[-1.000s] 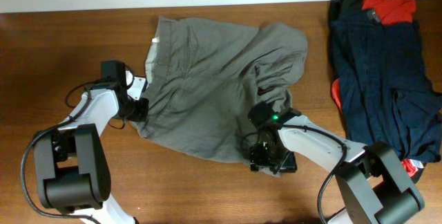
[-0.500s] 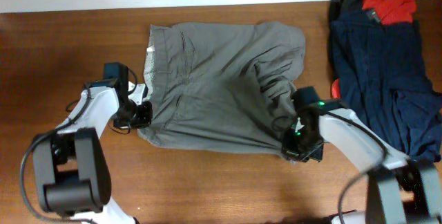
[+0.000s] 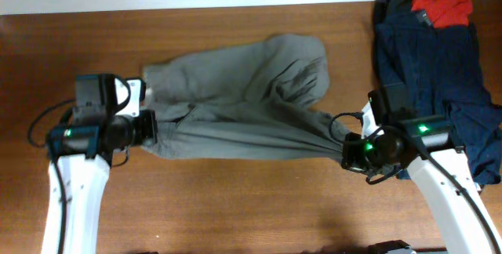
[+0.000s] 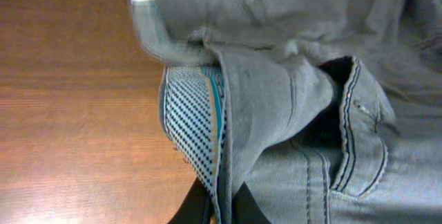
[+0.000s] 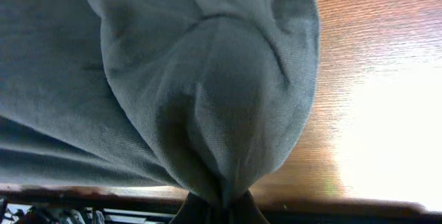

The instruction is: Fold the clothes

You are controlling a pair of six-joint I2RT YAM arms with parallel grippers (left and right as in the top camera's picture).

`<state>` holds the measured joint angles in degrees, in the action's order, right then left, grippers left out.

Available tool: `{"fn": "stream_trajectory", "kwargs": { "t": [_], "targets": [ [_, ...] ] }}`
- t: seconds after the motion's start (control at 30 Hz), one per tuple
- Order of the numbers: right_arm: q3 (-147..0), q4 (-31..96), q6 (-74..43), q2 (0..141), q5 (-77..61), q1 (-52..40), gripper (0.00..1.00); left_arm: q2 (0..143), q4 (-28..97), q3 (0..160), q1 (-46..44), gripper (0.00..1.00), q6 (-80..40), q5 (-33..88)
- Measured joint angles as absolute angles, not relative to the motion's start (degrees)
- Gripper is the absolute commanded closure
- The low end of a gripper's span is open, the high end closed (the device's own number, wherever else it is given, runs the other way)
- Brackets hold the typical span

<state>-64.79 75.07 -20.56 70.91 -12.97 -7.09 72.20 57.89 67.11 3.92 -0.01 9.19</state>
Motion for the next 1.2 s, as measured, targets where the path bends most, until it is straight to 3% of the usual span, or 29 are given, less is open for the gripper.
{"fn": "stream_trajectory", "kwargs": {
  "t": [0.17, 0.4, 0.73, 1.17, 1.2],
  "targets": [
    [-65.3, 77.0, -19.1, 70.9, -12.9, -7.1, 0.96, 70.2, 63.9, 67.2, 4.1, 0.99, -0.1, 8.7],
    [-65.5, 54.9, -16.2, 72.9, -11.9, -6.9, 0.96, 70.2, 61.2, 67.2, 4.3, 0.99, -2.7, 6.4],
    [-65.5, 19.1, -12.5, 92.4, -13.7, -7.0, 0.96, 78.6, 43.0, 62.4, 4.3, 0.99, -8.9, 2.9],
    [-65.5, -3.7, -8.7, 103.1, -10.0, -12.3, 0.96, 95.0, 17.6, 61.6, 4.6, 0.99, -11.9, -1.6],
    [-65.5, -5.1, -8.7, 104.2, -9.6, -12.3, 0.96, 95.9, 14.4, 61.5, 4.6, 0.75, -11.9, -1.6]
  ]
}}
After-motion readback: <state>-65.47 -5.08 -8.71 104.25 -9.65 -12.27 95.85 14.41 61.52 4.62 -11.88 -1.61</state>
